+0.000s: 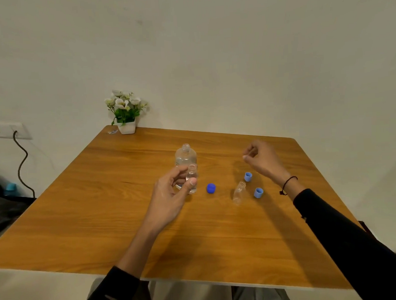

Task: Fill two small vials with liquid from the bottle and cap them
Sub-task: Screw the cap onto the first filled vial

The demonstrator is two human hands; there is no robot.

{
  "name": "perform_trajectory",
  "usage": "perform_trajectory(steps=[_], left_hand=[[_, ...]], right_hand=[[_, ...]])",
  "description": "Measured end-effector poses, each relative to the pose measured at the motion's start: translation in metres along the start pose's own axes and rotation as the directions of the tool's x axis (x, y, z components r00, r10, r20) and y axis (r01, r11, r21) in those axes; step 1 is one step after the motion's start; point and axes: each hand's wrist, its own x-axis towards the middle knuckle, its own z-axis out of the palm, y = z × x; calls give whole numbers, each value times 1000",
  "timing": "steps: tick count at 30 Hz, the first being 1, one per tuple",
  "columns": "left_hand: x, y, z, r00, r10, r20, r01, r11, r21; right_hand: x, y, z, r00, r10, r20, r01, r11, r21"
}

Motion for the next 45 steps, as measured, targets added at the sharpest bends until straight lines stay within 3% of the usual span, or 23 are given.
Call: perform_trajectory(steps=[6,9,12,15,17,21,24,28,35,40,45], left_hand=[[2,7,6,1000,11,14,-11,1000,9],[4,8,8,1000,12,20,-12,1000,11],[4,7,9,999,15,28,-16,1000,23],[5,5,11,999,6,38,-7,1000,13],[7,3,13,999,-3,40,3,1000,-3],[9,2,18,999,-15,46,16,1000,-18],[10,3,23,999,-10,50,11,1000,-28],[12,6,28,998,10,56,-6,998,-69],[12,8,27,995,63,75,-60,997,-42],[14,6,26,994,75,76,-73,997,-20],[17,6,29,995,55,82,-55,998,2]], right_hand=[[13,29,23,961,47,272,36,956,-291],[16,34,39,954,69,292,59,911,-408],[17,33,44,969,65,240,39,913,-405],[13,22,31,992,-23,124,52,971,-234],[4,8,18,993,-86,78,86,996,3],[-23,-29,-3,969,-228,99,151,856,495],[-40,-55,-7,957,-289,0,236,781,578],[-53,-77,-4,927,-364,-87,350,761,547],[-53,-84,-8,890,-453,49,365,774,517],[-50,-89,-20,826,-540,166,480,826,296],[-49,-98,-31,744,-618,254,609,784,120]])
